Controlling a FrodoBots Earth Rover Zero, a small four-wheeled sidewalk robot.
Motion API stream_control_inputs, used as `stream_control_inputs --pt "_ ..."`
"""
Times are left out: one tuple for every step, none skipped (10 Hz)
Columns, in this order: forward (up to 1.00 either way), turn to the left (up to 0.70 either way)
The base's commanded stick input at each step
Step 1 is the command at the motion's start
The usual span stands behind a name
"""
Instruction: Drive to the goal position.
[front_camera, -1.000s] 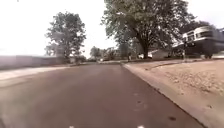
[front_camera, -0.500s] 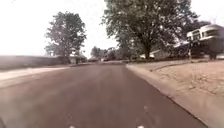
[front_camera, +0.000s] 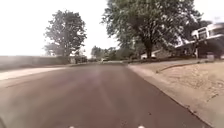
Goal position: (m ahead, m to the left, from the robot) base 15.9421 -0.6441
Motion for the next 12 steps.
stream_control_inputs --pt "1.0 -0.01" --pt "1.0 -0.01" --pt "1.0 -0.01" --pt "1.0 -0.01" --pt "1.0 -0.01" --pt "1.0 -0.01" --pt "1.0 -0.01" --pt "1.0 -0.01" --pt "1.0 -0.01" --pt "1.0 -0.01" --pt "1.0 -0.01" --pt "1.0 -0.01"
